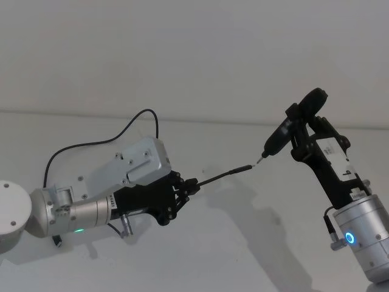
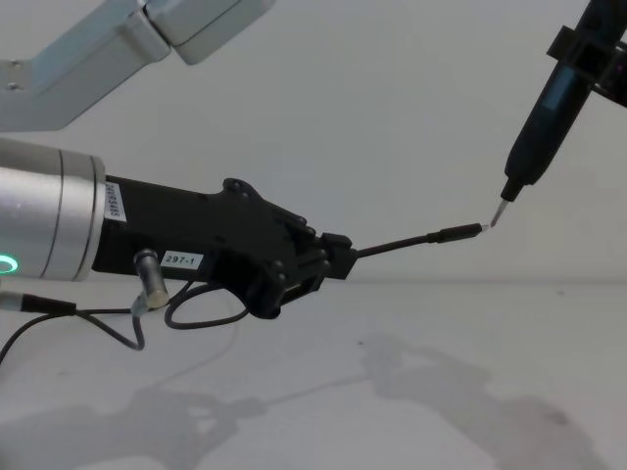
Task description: Pick up the data cable with the one hand.
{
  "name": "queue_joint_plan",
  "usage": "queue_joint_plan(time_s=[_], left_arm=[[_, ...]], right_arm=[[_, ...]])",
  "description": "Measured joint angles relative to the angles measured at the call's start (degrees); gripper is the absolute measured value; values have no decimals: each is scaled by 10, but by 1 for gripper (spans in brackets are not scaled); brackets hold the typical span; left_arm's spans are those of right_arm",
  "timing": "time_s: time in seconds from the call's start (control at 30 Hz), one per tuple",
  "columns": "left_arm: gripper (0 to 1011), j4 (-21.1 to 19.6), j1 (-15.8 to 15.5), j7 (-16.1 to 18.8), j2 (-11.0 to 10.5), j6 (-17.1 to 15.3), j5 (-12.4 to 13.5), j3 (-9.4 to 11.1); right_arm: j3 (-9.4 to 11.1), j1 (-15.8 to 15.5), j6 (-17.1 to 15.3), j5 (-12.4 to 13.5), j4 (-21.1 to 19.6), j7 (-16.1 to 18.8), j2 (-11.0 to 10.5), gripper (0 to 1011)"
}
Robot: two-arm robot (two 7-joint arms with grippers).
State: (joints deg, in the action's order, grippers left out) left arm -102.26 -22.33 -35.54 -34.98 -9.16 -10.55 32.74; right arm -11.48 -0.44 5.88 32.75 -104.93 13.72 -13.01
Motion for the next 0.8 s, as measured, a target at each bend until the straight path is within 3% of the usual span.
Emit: queue_joint_plan(time_s=[0.8], left_arm=[[44, 0, 0, 0, 0, 0, 0, 0]], right_arm=[[-5, -7, -8, 0, -15, -4, -6, 268]])
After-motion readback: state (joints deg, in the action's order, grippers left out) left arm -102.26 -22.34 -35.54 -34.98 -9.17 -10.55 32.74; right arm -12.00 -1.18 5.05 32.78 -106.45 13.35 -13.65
